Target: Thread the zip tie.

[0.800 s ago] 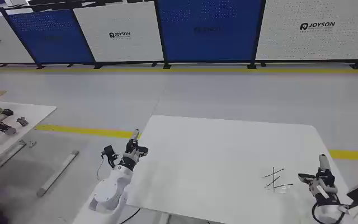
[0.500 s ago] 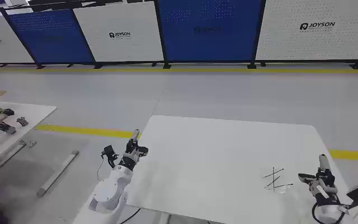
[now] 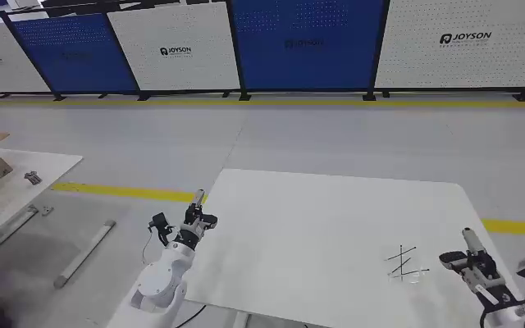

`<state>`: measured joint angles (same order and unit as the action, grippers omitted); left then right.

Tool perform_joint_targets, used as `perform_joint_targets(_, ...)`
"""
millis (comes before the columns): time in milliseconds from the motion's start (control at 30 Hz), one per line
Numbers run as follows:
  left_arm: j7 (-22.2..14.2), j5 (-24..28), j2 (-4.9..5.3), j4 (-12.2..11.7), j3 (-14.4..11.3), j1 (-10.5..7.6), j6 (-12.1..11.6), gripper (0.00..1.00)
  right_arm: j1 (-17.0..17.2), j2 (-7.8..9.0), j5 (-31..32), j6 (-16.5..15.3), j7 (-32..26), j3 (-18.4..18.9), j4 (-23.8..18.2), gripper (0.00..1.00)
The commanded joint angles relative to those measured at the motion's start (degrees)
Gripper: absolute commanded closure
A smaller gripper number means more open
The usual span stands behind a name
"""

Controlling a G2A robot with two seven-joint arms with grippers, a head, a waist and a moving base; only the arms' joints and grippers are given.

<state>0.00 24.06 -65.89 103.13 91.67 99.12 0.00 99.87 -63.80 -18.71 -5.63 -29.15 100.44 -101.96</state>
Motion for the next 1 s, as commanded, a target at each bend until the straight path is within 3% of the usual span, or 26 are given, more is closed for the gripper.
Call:
perform_joint_targets(0, 0.0, 0.0, 0.00, 0.0, 0.0, 0.00, 0.0, 0.00, 0.0, -0.02, 0.0, 0.0, 0.7, -0.1, 0.0, 0.00)
perform_joint_targets(367, 0.0, 0.0, 0.00, 0.0, 0.0, 0.00, 0.0, 0.00, -0.4, 0.03, -0.7, 0.4, -0.3, 0.1, 0.3, 0.00)
perform_joint_targets(467, 0.0, 0.0, 0.00, 0.0, 0.0, 0.00, 0.0, 0.00, -1.9, 0.64, -4.2, 1.2, -8.7, 3.0, 1.8, 0.00)
perform_joint_targets(633, 0.0, 0.0, 0.00, 0.0, 0.0, 0.00, 0.0, 0.00, -5.0, 2.07, -4.0, 2.8, -22.5, 7.2, 5.2, 0.00)
perform_joint_targets(767, 0.0, 0.0, 0.00, 0.0, 0.0, 0.00, 0.0, 0.00, -8.1, 2.87, 0.9, 4.4, -24.1, 8.1, 9.1, 0.00)
perform_joint_targets(967, 0.0, 0.0, 0.00, 0.0, 0.0, 0.00, 0.0, 0.00, -10.7, 3.73, 6.6, 5.3, -28.0, 6.4, 14.3, 0.00)
